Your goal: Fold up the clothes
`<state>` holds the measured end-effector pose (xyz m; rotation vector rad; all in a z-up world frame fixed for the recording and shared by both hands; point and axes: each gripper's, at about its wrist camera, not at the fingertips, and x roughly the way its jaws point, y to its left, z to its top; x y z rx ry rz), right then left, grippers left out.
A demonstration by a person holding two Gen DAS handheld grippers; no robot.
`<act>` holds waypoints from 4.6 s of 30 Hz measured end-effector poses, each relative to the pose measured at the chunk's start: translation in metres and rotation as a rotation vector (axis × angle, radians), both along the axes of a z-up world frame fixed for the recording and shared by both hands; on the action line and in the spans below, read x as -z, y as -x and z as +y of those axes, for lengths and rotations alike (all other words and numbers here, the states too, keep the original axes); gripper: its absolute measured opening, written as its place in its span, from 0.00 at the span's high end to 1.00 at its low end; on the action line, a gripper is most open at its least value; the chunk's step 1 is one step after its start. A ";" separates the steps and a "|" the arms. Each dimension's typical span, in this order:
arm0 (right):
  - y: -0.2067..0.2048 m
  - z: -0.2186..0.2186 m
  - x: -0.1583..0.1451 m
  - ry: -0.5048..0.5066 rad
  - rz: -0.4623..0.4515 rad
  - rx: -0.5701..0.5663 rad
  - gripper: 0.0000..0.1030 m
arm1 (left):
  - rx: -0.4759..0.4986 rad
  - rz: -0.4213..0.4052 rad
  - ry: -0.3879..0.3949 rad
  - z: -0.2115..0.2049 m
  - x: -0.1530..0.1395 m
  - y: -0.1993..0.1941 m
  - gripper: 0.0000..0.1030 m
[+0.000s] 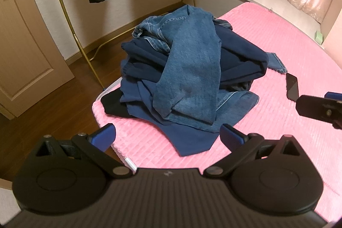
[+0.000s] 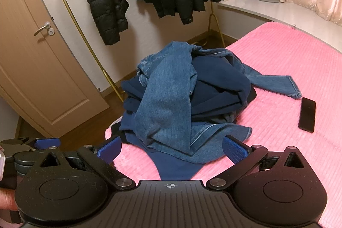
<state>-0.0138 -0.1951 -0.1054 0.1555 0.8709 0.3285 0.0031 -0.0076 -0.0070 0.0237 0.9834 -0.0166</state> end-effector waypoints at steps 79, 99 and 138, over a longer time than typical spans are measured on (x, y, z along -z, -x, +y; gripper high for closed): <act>-0.322 0.062 0.099 0.031 0.015 -0.106 0.01 | 0.227 -0.082 -0.004 0.069 0.088 -0.210 0.04; -0.331 0.039 0.078 -0.170 -0.041 -0.041 0.88 | 0.214 -0.160 0.028 0.099 0.070 -0.214 0.04; 0.377 -0.345 0.049 -0.091 0.099 1.224 0.43 | 1.230 -0.052 -0.038 -0.282 0.123 0.100 0.01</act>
